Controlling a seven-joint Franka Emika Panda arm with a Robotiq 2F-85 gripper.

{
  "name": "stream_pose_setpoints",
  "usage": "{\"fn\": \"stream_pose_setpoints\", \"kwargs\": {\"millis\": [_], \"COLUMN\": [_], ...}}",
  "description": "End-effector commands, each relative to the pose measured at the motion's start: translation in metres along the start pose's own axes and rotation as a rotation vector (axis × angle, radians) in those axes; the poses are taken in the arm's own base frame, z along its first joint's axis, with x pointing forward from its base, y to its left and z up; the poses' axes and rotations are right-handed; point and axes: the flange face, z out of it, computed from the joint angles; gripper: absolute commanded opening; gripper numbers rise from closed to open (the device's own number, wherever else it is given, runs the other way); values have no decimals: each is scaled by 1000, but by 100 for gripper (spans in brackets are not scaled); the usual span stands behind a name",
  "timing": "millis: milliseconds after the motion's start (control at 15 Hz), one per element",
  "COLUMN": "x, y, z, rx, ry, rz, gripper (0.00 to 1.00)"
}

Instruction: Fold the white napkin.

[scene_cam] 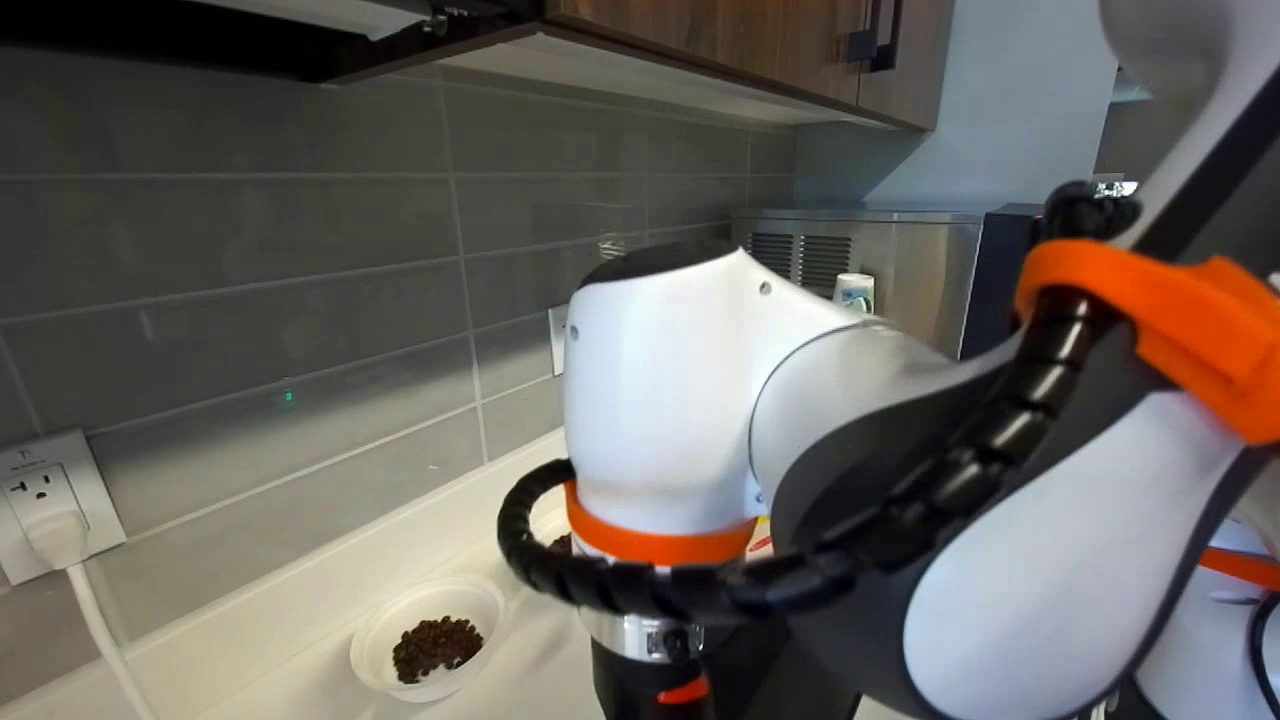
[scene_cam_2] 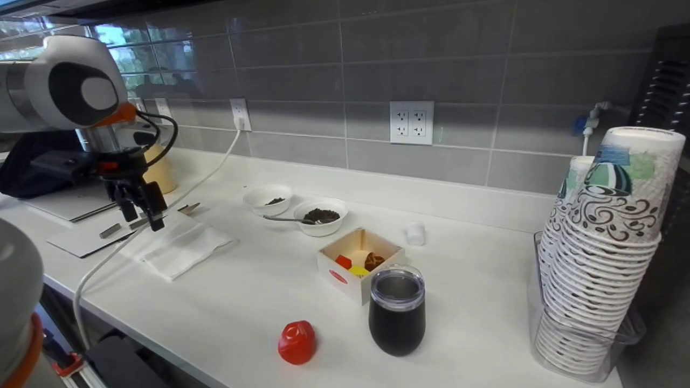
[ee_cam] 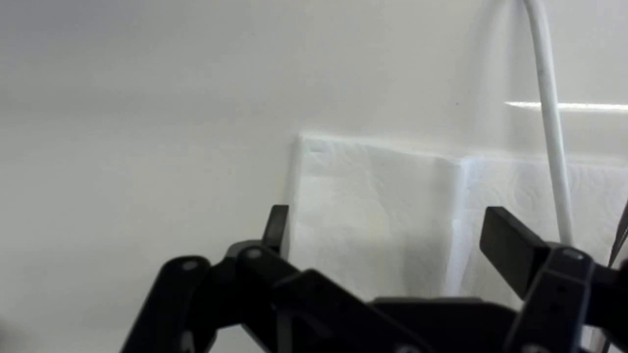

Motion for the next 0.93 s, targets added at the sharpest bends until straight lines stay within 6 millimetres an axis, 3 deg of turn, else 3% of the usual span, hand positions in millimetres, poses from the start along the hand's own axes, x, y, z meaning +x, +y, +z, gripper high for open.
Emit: {"fn": "stream_pose_setpoints", "kwargs": {"millis": [0, 467, 867], "x": [17, 50, 66], "y": [-19, -44, -60], "z": [36, 79, 109], "rx": [41, 87, 66], "ry": [-8, 6, -26], "rz": [-6, -70, -101], "gripper": [100, 100, 100]}}
